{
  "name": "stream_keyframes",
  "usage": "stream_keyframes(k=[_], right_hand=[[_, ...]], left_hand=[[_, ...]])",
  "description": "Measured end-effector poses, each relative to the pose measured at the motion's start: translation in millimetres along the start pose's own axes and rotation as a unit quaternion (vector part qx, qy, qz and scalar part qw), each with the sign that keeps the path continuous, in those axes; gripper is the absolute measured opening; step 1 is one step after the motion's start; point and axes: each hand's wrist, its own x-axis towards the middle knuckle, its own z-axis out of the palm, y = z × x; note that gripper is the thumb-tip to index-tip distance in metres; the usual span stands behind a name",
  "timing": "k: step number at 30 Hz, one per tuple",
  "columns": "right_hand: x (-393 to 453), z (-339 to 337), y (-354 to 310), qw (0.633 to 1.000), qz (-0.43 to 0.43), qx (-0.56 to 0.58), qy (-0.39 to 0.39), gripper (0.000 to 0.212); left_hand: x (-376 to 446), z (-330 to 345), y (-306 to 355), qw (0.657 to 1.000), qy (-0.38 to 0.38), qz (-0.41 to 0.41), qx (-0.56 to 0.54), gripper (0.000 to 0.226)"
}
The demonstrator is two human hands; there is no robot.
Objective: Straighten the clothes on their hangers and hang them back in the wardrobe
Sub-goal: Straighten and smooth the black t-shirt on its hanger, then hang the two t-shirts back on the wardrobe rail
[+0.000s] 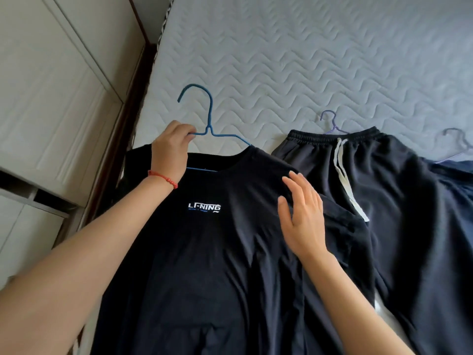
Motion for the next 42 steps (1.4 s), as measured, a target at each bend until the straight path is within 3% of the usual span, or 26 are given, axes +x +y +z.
stream_keyframes(k=[6, 12, 18, 28, 31, 34, 39, 42], right_hand=[[7, -80, -81, 0.998, -0.004, 0.009, 0.059, 0.044], [-23, -163, -142, 1.000, 0.018, 0.006, 0.012, 0.037], [-80, -234, -170, 0.993, 0.056, 0.016, 0.100, 0.030], [-195, -375, -150, 0.953, 0.204, -0.015, 0.225, 0.017], [-240, -420, -134, 0.934, 0.235, -0.031, 0.266, 0.019], [-295, -473, -114, 0.918, 0.263, -0.040, 0.295, 0.014], [-387, -572, -85, 0.885, 0.296, -0.052, 0.355, 0.019], [-429, -626, -67, 0.860, 0.329, -0.045, 0.388, 0.008]], left_hand=[[-2, -85, 50, 0.996, 0.020, 0.062, -0.060, 0.017], [-15, -163, 118, 0.975, 0.049, 0.164, -0.140, 0.025], [-34, -199, 183, 0.957, 0.042, 0.218, -0.187, 0.005], [-81, -204, 347, 0.923, -0.060, 0.239, -0.297, 0.019], [-107, -200, 410, 0.905, -0.095, 0.253, -0.329, 0.010], [-141, -194, 476, 0.887, -0.126, 0.269, -0.354, 0.022], [-198, -184, 583, 0.887, -0.112, 0.286, -0.345, 0.042], [-221, -180, 638, 0.885, -0.108, 0.298, -0.341, 0.044]])
